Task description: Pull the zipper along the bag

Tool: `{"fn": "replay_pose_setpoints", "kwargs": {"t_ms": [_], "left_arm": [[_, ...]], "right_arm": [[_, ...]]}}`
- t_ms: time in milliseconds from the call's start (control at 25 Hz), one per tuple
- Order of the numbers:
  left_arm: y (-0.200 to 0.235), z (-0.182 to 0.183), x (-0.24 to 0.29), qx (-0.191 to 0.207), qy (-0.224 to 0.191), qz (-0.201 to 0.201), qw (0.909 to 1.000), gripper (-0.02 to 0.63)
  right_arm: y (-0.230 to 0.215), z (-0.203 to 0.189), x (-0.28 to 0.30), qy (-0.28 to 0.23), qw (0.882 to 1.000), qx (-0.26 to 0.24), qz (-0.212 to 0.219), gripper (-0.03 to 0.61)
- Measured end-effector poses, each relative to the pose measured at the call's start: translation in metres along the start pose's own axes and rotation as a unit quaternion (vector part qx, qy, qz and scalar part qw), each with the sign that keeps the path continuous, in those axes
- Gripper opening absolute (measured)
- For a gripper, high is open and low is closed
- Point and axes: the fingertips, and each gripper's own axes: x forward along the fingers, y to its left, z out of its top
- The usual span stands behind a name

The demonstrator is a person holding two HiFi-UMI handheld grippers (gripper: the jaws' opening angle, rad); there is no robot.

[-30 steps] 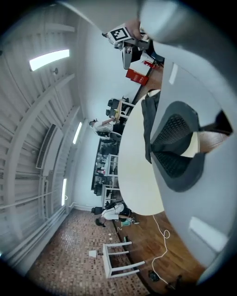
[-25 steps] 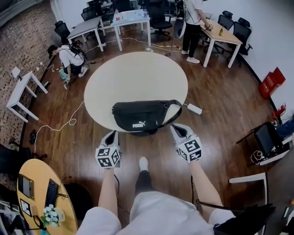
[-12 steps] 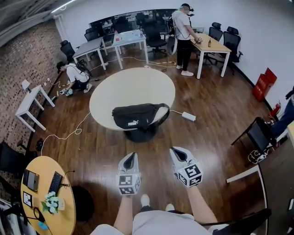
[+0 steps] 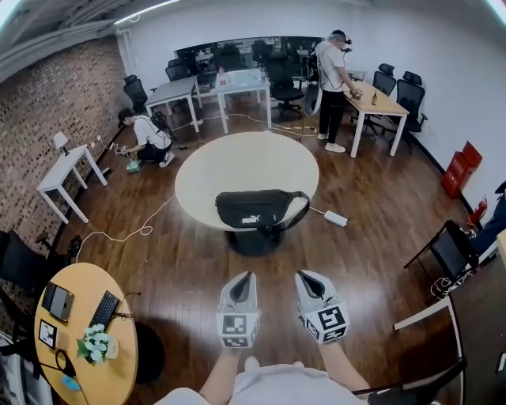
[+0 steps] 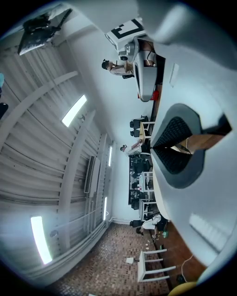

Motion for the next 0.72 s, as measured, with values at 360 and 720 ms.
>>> {"fn": "replay_pose_setpoints", "kwargs": {"t_ms": [360, 720], "left_arm": [[0.021, 0.018, -0.019, -0.007, -0.032, -0.001, 0.9995, 0.017], [0.030, 0.022, -0.023, -0.009, -0.036, -0.001, 0.9993, 0.017]], "right_arm": [[0.025, 0.031, 0.009, -0.025, 0.999, -0.034, -0.003, -0.009], [0.026, 0.026, 0.017, -0.017, 0.999, -0.031, -0.010, -0.011]]}}
